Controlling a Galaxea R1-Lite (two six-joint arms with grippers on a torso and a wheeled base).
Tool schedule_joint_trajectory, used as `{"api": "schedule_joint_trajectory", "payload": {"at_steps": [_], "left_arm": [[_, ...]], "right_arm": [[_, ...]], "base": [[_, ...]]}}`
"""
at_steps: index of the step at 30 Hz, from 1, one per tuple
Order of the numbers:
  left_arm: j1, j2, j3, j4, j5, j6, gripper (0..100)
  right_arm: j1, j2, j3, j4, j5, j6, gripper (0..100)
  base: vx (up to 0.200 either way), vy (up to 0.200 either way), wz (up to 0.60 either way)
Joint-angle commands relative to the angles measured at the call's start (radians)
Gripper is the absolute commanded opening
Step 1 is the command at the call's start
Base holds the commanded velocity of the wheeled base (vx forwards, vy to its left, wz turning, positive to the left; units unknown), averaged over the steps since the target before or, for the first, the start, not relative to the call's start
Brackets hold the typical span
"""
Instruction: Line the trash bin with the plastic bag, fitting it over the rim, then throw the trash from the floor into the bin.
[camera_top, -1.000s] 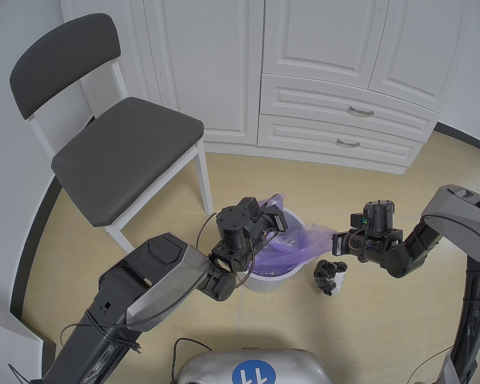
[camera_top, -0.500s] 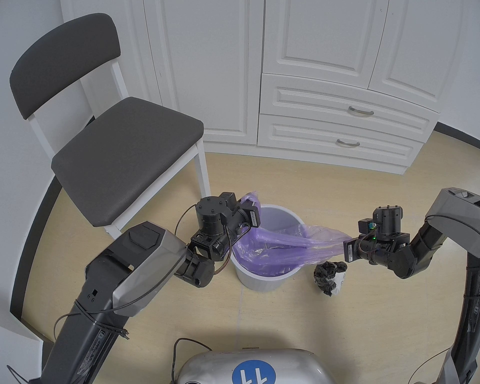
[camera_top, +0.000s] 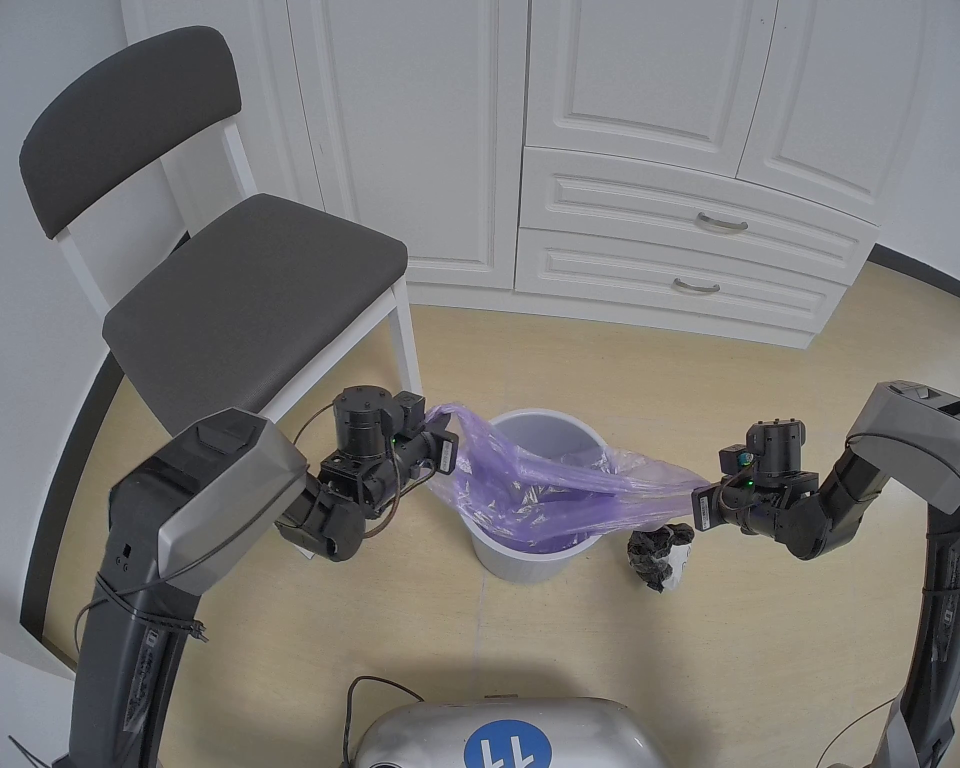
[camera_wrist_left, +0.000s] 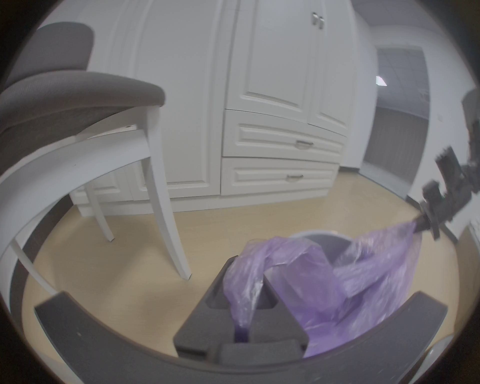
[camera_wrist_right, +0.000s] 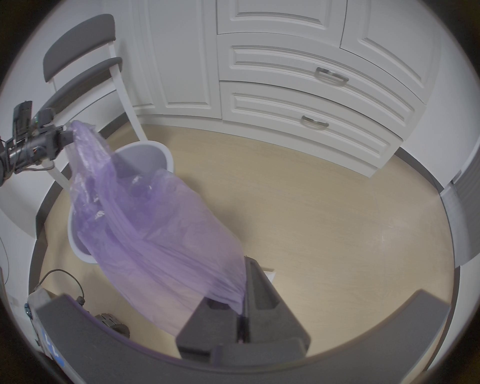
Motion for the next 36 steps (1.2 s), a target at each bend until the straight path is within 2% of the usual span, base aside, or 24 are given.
{"api": "schedule_joint_trajectory", "payload": {"at_steps": [1,8,19,29,32,36], "left_arm": [[0.067,-0.047,0.065,0.002,-0.036,0.063,0],[0.105,-0.001,0.008,0.002,-0.038,0.09,0],[0.107,0.002,0.016,0.004,-0.038,0.114,0],[0.127,-0.012,0.069,0.01,-0.047,0.171,0],[0.128,-0.043,0.137,0.019,-0.097,0.192,0],[0.142,-0.075,0.192,0.054,-0.125,0.248,0]], "right_arm": [[-0.002,0.013,-0.011,-0.001,-0.003,0.001,0],[-0.007,0.019,-0.026,-0.002,-0.018,0.002,0],[-0.019,0.021,-0.026,-0.002,-0.028,-0.015,0],[-0.065,0.005,0.034,-0.002,-0.017,-0.151,0],[-0.066,-0.022,0.085,-0.002,-0.011,-0.199,0],[-0.073,-0.053,0.138,-0.002,0.025,-0.283,0]], "base": [[0.0,0.0,0.0],[0.0,0.0,0.0],[0.0,0.0,0.0],[0.0,0.0,0.0],[0.0,0.0,0.0],[0.0,0.0,0.0]]}}
